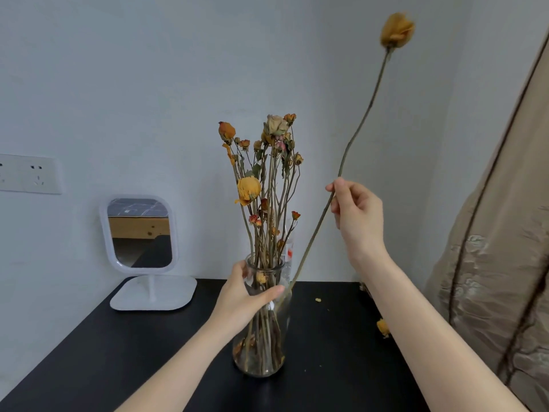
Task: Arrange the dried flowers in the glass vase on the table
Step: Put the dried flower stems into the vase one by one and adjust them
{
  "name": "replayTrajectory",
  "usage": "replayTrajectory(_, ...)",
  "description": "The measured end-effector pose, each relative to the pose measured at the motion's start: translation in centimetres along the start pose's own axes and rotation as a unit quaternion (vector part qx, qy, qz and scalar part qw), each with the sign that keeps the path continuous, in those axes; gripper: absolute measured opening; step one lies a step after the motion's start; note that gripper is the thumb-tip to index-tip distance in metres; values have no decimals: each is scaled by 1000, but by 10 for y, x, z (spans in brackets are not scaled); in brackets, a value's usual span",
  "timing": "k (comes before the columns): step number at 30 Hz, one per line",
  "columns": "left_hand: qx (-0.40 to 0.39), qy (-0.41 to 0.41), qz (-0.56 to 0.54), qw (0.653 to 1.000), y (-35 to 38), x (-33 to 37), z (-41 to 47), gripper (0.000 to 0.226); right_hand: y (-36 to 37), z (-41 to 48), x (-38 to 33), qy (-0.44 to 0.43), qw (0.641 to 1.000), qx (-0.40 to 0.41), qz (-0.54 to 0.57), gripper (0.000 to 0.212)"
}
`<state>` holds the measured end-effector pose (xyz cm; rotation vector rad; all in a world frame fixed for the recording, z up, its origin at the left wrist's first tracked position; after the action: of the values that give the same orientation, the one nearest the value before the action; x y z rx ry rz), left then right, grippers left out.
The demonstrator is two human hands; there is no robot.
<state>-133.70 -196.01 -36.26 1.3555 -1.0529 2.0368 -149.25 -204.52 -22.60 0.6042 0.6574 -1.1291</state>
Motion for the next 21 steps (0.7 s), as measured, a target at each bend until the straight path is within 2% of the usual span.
replayTrajectory(3, -1, 18, -17, 1000, 5, 2, 1, 47, 2, 8, -11, -31, 999, 9, 3, 31)
replayTrajectory(6, 20, 28, -16, 999, 7, 0, -1, 37, 2, 16, -21, -61, 998, 24, 5, 32)
replayTrajectory(14, 70, 36, -4, 997, 11, -8, -2, 54, 6, 24, -24, -122, 991, 43, -33, 31)
replayTrajectory(21, 80, 34, -3, 996, 14, -9, -2, 53, 21, 8, -3, -132, 987, -19, -92, 22)
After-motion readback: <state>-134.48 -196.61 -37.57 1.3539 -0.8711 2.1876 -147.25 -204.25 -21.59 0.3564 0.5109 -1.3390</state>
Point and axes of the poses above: each hand's wrist, its own z-axis towards the middle knuckle, its own y-axis out of the palm, x = y × z, the point moved 2 cm from there along z, towards the middle knuckle, and after that the axes turned 3 degrees about -y, right-handed, at the moved point
